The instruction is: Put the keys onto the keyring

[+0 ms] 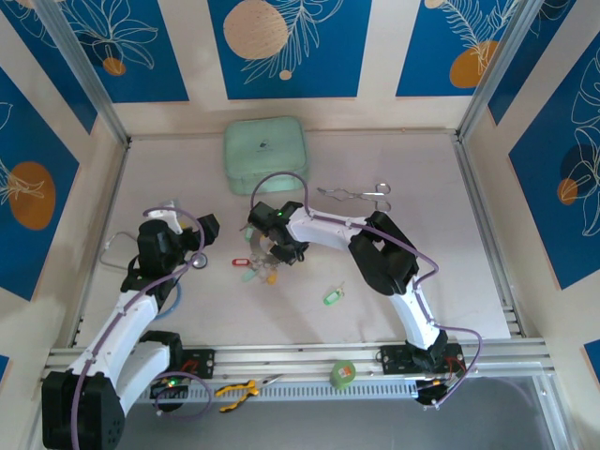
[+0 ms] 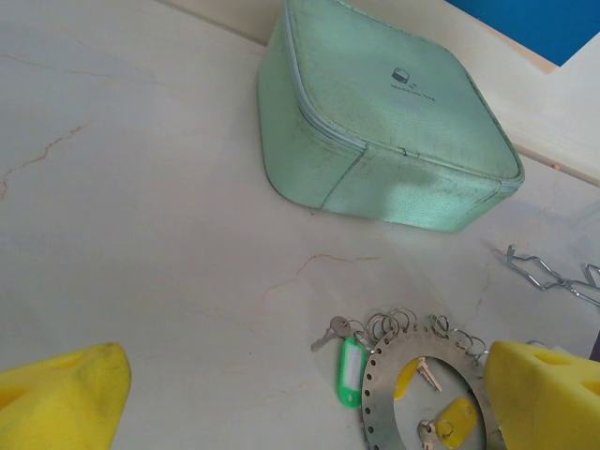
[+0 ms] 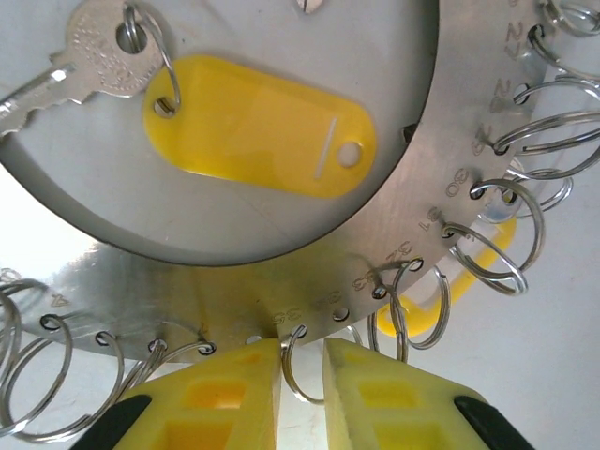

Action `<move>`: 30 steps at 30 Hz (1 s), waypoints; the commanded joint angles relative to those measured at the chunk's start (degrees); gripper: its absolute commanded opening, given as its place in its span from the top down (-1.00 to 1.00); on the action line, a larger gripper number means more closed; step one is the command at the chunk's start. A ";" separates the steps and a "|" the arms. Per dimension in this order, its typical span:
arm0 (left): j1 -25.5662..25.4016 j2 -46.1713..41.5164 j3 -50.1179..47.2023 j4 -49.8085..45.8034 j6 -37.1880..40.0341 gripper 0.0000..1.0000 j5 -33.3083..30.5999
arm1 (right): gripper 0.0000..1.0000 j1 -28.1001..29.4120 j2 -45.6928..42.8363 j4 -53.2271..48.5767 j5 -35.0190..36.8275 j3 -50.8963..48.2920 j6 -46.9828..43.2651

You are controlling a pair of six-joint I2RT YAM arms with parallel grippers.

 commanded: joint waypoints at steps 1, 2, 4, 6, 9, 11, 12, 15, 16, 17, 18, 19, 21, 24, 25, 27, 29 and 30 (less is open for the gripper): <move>0.23 -1.07 -0.81 0.64 -0.66 -0.92 -0.90 | 0.62 0.44 1.24 -1.50 1.14 1.64 -0.02; 0.29 -1.17 -0.81 0.49 -0.62 -0.92 -0.93 | 0.63 0.39 1.33 -1.50 1.42 1.60 -0.11; 0.26 -1.25 -0.84 0.45 -0.68 -0.92 -1.01 | 0.65 0.41 1.34 -1.50 1.79 1.72 -0.32; 0.22 -1.29 -0.83 0.46 -0.64 -0.93 -1.10 | 0.67 0.44 1.43 -1.46 2.34 1.90 -0.70; 0.26 -1.36 -0.73 0.40 -0.79 -0.92 -1.17 | 0.74 0.32 1.52 -1.31 2.65 2.05 -1.40; 0.23 -1.45 -0.72 0.38 -0.77 -0.92 -1.19 | 0.79 0.27 1.43 -1.21 2.53 2.12 -1.82; 0.23 -1.44 -0.70 0.37 -0.77 -0.92 -1.19 | 0.82 0.27 1.30 -1.20 2.28 2.15 -1.94; 0.22 -1.61 -0.66 0.22 -0.77 -0.92 -1.28 | 0.85 0.25 0.71 -1.00 0.10 2.05 -1.83; 0.22 -1.70 -0.66 0.18 -0.77 -0.92 -1.28 | 0.85 0.17 0.39 -0.94 -1.06 2.00 -1.55; 0.24 -1.79 -0.72 0.13 -0.76 -0.92 -1.28 | 0.85 0.11 -0.47 -0.54 -2.67 1.79 -1.09; 0.22 -1.92 -0.76 0.11 -0.66 -0.92 -1.28 | 0.83 0.01 -1.63 0.22 -4.51 1.37 -0.33; 0.28 -1.94 -0.74 0.05 -0.67 -0.92 -1.29 | 0.80 -0.17 -2.60 0.79 -6.32 1.01 0.51; 0.23 -2.28 -0.81 -0.02 -0.72 -0.92 -1.36 | 0.57 -1.15 -6.18 2.83 -12.20 -0.67 4.89; 0.22 -2.69 -1.13 0.03 -0.92 -0.92 -1.33 | 0.40 -2.89 -12.40 8.57 -20.25 -6.26 15.00; 0.27 -2.85 -1.32 0.15 -0.92 -0.92 -1.30 | 0.37 -3.51 -14.28 10.54 -21.70 -8.45 18.95; 0.23 -3.10 -1.59 0.44 -1.20 -0.92 -1.22 | 0.30 -4.75 -18.15 14.04 -22.94 -13.12 29.43; 0.22 -3.26 -1.92 0.69 -1.36 -0.92 -1.08 | 0.29 -6.31 -20.32 14.20 -22.87 -15.86 40.29; 0.28 -3.24 -2.01 0.81 -1.55 -0.92 -0.97 | 0.30 -7.09 -21.16 13.74 -22.70 -17.08 46.15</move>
